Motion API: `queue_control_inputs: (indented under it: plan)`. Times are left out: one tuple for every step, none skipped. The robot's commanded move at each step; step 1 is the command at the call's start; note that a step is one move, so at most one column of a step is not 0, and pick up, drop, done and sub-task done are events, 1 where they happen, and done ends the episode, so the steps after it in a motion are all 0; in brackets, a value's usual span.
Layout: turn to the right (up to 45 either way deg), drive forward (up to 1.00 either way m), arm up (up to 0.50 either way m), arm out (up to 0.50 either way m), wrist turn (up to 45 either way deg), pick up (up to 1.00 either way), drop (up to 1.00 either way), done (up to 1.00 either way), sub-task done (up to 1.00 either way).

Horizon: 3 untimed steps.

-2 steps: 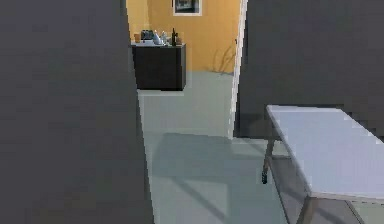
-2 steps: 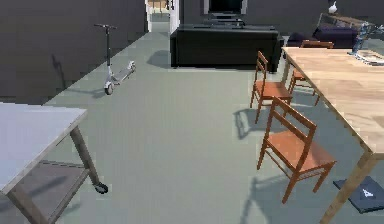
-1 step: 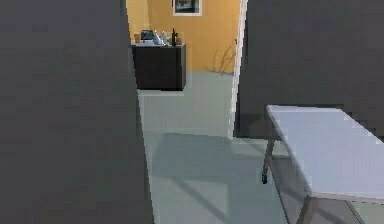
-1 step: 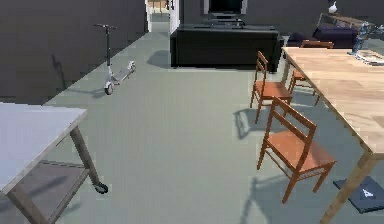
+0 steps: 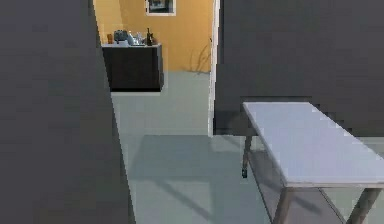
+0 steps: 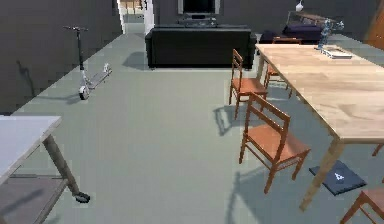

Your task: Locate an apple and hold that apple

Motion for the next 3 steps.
queue_control_inputs:
  plan:
    - [0.0,0.6,0.0,0.0,0.0,0.0,0.0,0.0,0.0]
    - [-21.0,0.0,0.0,0.0,0.0,0.0,0.0,0.0,0.0]
    - [0.0,1.0,0.0,0.0,0.0,0.0,0.0,0.0,0.0]
